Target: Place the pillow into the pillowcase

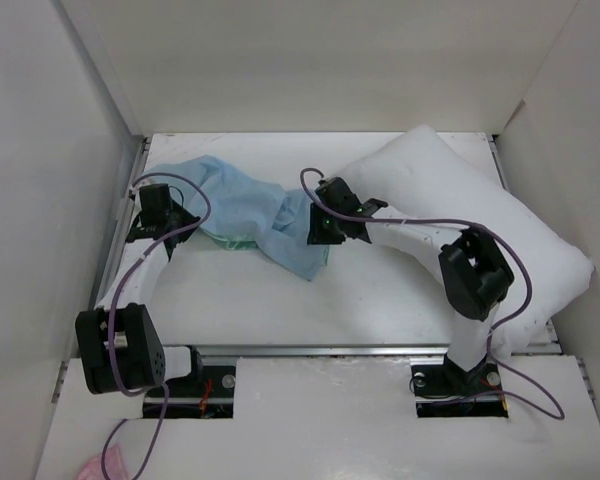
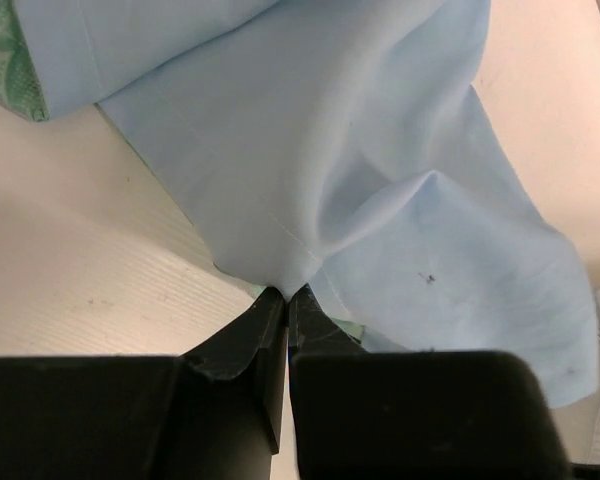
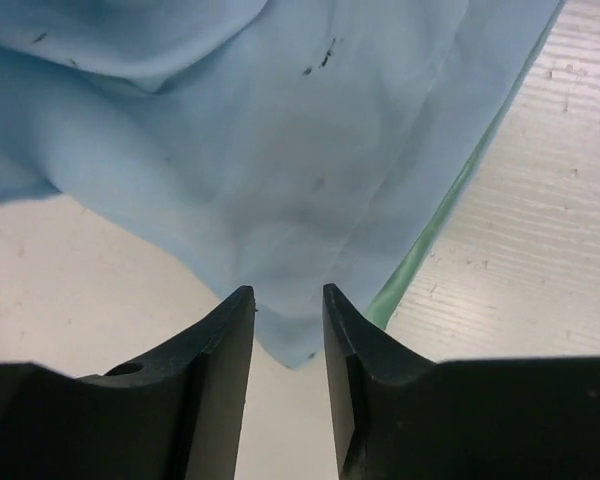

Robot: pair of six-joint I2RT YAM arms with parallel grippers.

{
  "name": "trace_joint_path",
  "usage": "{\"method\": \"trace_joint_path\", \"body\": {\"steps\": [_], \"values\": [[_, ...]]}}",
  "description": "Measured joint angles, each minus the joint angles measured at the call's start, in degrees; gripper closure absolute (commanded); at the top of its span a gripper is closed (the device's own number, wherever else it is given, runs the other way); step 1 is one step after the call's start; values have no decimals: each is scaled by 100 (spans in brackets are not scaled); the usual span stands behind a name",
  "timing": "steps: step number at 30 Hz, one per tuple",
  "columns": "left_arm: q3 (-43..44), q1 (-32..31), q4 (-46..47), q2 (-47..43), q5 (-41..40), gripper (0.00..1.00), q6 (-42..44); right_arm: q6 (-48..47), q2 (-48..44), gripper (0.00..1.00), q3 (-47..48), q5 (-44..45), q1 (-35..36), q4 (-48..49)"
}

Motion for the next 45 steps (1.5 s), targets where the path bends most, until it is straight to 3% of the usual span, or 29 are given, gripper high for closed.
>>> {"method": "trace_joint_path", "body": {"steps": [6,8,12,19,30,32,34,35,36,42,45], "values": [[-9,0,-103,-223,-11,100,0,31,494,35,413,50,2,-129],[-11,0,-120,-227,-7,100,0,-63,516,32,356,76,4,-190],[-11,0,-205,-240,-9,100,0,-706,282,29,31,323,173,-225],[9,0,-299,-385,-11,100,-2,-1670,-170,26,-275,719,1169,-199],[74,0,-544,-402,-17,100,0,-1773,527,26,-245,758,1084,-37],[155,0,-584,-407,-31,100,2,-1753,568,29,-205,748,1091,66],[243,0,-608,-420,-42,100,2,-1740,608,45,-177,796,1093,87],[289,0,-623,-435,-66,100,2,-1740,625,67,-173,833,1091,109],[321,0,-634,-455,-90,100,2,-1738,636,100,-173,896,1091,133],[758,-15,-994,-566,-197,100,2,-1641,485,100,-173,1648,1093,-17],[1268,-50,-1353,-564,-358,100,20,-1884,-293,100,-87,2041,1115,-402]]}}
